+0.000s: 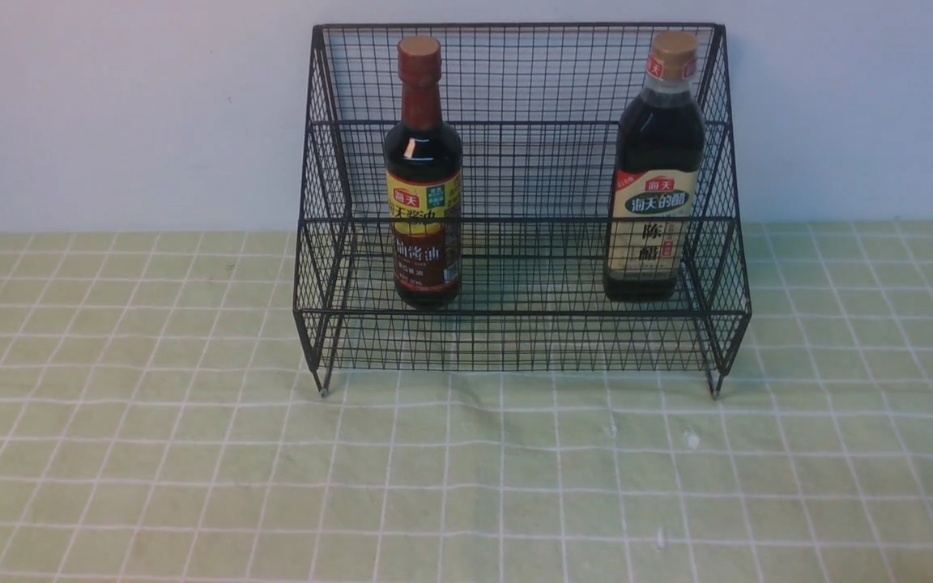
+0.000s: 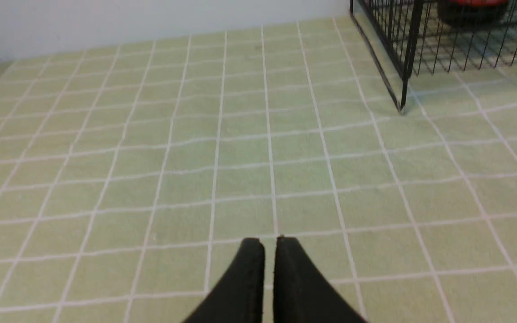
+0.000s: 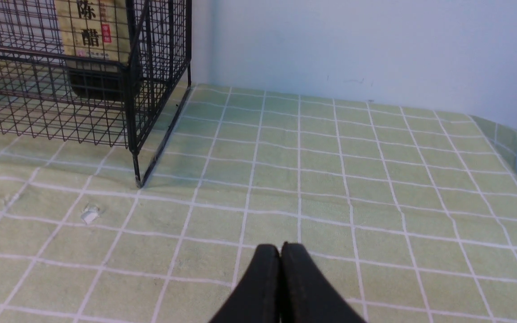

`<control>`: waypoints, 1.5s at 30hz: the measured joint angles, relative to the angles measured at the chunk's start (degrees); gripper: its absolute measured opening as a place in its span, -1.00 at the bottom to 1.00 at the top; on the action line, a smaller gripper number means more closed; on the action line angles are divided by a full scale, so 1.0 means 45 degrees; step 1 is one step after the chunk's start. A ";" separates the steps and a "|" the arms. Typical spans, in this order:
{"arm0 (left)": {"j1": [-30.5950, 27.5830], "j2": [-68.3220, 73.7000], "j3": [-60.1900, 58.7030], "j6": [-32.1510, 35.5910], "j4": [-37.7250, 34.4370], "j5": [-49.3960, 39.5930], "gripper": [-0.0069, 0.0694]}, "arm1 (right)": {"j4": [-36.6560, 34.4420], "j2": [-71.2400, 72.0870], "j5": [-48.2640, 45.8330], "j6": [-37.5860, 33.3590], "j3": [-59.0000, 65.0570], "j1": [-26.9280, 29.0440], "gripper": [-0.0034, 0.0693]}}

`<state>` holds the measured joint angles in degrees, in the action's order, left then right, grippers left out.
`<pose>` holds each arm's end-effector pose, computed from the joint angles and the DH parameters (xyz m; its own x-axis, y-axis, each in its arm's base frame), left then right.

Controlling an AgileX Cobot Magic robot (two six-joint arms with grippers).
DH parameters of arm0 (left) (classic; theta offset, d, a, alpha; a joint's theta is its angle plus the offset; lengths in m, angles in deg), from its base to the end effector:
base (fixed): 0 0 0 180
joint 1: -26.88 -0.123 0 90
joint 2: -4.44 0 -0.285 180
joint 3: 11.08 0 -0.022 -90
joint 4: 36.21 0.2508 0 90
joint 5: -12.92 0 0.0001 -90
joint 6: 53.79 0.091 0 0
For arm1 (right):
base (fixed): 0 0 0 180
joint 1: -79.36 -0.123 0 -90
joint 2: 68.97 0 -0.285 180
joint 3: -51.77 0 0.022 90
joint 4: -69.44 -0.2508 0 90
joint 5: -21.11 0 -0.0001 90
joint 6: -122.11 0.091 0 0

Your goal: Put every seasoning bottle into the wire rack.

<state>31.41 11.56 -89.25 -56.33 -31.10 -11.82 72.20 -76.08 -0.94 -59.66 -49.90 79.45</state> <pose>0.0509 -0.0006 0.1697 -0.3382 0.0636 -0.9389 0.0564 0.9973 0.0472 0.0522 -0.0017 0.1727 -0.3007 -0.0750 -0.9508 -0.0039 0.9970 -0.0774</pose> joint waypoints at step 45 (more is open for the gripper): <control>-0.0010 0.0000 -0.0096 0.0000 -0.0310 0.0546 -0.77 | 0.0000 0.0000 0.0000 0.0010 0.0000 0.0000 -0.95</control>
<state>31.36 11.56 -89.69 -56.33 -32.50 -9.37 72.20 -76.08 -0.94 -59.61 -49.90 79.45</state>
